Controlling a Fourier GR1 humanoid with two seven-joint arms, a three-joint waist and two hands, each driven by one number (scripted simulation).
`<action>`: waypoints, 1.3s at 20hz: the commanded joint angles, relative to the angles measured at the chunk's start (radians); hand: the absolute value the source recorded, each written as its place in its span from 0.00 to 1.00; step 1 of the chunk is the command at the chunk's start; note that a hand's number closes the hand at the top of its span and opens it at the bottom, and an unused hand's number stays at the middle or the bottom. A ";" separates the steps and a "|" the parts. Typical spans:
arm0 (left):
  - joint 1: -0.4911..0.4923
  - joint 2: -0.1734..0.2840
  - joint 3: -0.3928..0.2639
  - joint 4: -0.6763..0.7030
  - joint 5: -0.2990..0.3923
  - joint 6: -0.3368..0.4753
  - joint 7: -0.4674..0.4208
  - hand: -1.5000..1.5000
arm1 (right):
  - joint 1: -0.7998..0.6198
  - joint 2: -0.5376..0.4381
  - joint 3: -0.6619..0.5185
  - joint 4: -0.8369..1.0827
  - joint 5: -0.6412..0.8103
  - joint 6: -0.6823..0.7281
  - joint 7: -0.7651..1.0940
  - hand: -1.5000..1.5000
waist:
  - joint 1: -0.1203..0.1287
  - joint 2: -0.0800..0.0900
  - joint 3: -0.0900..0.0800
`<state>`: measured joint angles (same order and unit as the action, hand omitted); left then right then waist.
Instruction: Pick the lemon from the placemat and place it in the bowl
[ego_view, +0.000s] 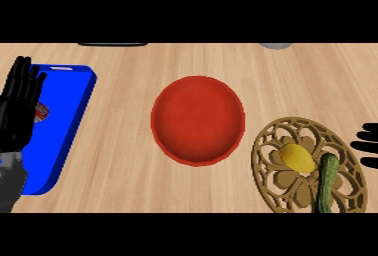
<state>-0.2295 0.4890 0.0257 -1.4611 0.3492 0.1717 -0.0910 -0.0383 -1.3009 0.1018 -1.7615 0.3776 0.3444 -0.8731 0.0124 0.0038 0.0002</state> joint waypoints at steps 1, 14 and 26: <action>0.003 -0.022 -0.017 -0.030 -0.027 0.014 0.025 0.50 | -0.088 0.055 0.087 0.087 0.069 0.069 -0.083 0.00 | 0.017 0.002 0.000; -0.089 -0.034 0.043 0.072 -0.060 -0.031 0.029 0.50 | -0.250 0.289 0.250 0.237 0.277 0.076 0.008 0.00 | -0.008 -0.001 0.000; 0.022 -0.063 0.078 -0.031 -0.056 -0.068 0.032 0.50 | -0.359 0.455 0.305 0.520 0.400 -0.027 -0.129 0.00 | 0.001 -0.003 0.000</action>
<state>-0.2445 0.4282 0.0905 -1.4493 0.2834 0.1220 -0.0676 -0.3768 -0.8907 0.3979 -1.2909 0.7561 0.2819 -0.9083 0.0121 0.0022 0.0002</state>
